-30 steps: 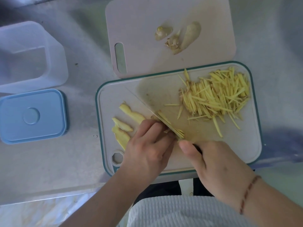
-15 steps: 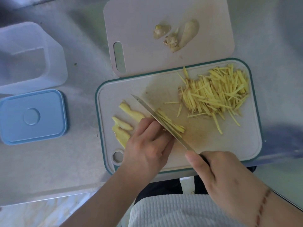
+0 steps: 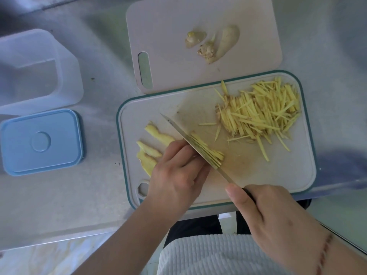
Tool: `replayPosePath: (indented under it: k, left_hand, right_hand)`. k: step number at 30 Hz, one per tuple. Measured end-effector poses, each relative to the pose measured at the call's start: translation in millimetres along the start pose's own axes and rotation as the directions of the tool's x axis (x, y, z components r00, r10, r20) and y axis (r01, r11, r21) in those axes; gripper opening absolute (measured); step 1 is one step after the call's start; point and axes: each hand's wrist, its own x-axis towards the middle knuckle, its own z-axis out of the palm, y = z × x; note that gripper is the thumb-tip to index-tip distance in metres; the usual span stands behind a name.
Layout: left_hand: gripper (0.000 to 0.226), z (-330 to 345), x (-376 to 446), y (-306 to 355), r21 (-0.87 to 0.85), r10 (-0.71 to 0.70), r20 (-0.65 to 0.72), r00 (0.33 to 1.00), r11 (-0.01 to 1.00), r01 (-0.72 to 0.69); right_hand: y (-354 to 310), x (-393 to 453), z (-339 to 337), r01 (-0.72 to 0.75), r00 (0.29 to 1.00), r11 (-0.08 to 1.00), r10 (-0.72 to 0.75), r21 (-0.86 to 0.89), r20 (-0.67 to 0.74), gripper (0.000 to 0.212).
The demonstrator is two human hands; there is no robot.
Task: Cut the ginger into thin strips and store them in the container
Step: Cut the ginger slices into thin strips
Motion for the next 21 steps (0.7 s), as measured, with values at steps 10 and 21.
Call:
replayPosePath:
  k: [10,21]
  left_hand:
    - [0.014,2.1,-1.6,0.4,-0.030,-0.023,-0.010,1.000,0.999,0.022]
    - [0.015,0.5,-2.5,-1.8,0.011,0.018,-0.013,1.000,1.000,-0.018]
  right_hand:
    - [-8.1,9.4,1.6,-0.016,1.000,0.999,0.016,0.038,-0.001,0.074]
    - [-5.2,-2.4,-2.7,-0.011,1.000,0.999,0.012,0.036,-0.003,0.073]
